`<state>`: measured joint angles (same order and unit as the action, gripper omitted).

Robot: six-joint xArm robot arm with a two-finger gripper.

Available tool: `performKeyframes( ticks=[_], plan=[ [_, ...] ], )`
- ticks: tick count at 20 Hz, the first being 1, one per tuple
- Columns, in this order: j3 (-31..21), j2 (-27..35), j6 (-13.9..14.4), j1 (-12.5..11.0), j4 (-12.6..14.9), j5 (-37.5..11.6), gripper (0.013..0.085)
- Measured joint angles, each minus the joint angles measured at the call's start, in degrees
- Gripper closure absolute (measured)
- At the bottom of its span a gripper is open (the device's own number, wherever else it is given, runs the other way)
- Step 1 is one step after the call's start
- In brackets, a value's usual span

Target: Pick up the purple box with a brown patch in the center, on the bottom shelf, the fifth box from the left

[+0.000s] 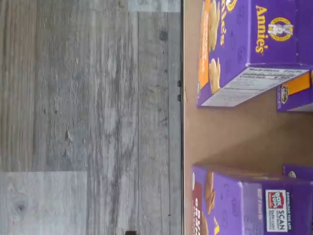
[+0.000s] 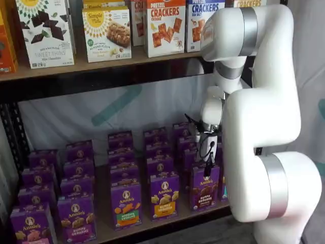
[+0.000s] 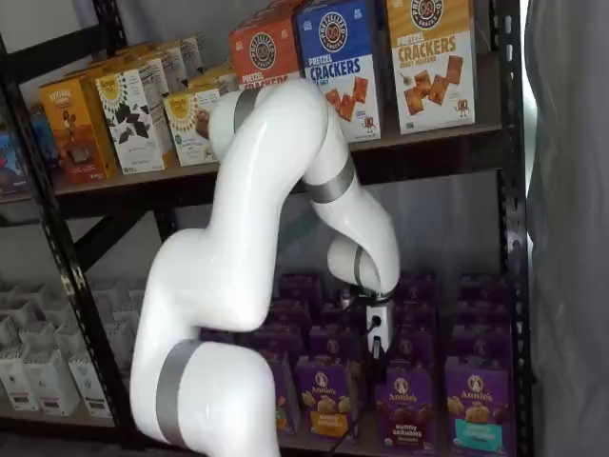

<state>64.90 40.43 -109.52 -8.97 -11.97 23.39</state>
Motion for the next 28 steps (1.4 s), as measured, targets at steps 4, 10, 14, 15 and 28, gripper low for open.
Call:
performKeyframes(
  ticks=[4,10,14,15,28],
  plan=[
    [5.24,2.66,1.34,-0.61,1.83,5.53,0.0130],
    [10.64,6.39,2.50,-0.86,3.29,7.17,0.0130],
    [12.84,8.33,4.49,-0.85,5.54,7.52,0.0130],
    [13.22,8.74,4.85,-0.84,5.96,7.52,0.0130],
    [15.04,13.46,7.90,-1.02,9.78,2.59,0.0130]
  ],
)
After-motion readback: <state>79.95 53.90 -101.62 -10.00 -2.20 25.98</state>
